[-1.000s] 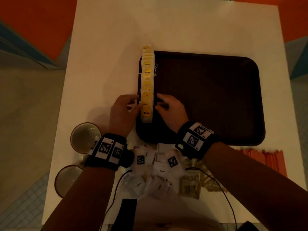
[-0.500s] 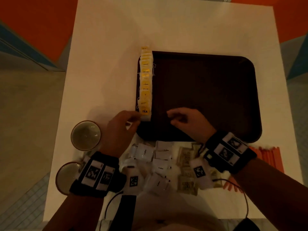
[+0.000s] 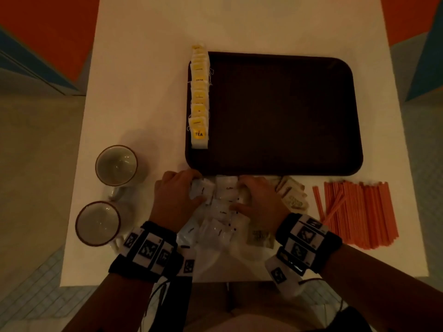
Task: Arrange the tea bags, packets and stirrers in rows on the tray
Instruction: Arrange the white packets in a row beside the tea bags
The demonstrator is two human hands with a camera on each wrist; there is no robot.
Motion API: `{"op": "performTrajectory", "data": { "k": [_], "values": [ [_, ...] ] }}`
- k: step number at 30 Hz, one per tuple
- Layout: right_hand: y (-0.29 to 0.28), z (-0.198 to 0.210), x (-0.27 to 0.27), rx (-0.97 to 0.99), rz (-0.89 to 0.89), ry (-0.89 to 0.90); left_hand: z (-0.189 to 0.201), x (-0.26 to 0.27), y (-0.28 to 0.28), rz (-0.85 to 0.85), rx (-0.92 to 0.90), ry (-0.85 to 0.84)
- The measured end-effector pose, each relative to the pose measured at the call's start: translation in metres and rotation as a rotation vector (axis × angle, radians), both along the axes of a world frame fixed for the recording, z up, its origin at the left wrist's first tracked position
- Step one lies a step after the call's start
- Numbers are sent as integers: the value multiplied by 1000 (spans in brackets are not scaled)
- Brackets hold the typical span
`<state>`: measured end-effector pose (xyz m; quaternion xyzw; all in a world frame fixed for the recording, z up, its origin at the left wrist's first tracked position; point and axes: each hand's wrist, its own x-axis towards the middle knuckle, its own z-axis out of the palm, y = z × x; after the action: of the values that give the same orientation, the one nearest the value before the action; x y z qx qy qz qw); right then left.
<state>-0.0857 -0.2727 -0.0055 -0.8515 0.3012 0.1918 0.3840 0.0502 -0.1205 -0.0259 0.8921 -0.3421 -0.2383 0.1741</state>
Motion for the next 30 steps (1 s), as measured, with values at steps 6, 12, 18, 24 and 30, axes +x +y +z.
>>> {"op": "performTrajectory", "data": {
  "k": [6, 12, 18, 24, 30],
  "values": [
    [23, -12, 16, 132, -232, -113, -6, -5, 1, -15, 0, -65],
    [27, -16, 17, 182, -150, -191, -6, -6, 4, -20, -8, -88],
    [4, -7, 10, 170, -240, -250, -3, -2, 6, -46, -48, -50],
    [-27, 11, 3, 317, -427, -278, 5, 1, 7, -40, -403, -66],
    [-27, 30, 10, 446, -432, -356, 49, -12, -22, 116, -359, 564]
  ]
}}
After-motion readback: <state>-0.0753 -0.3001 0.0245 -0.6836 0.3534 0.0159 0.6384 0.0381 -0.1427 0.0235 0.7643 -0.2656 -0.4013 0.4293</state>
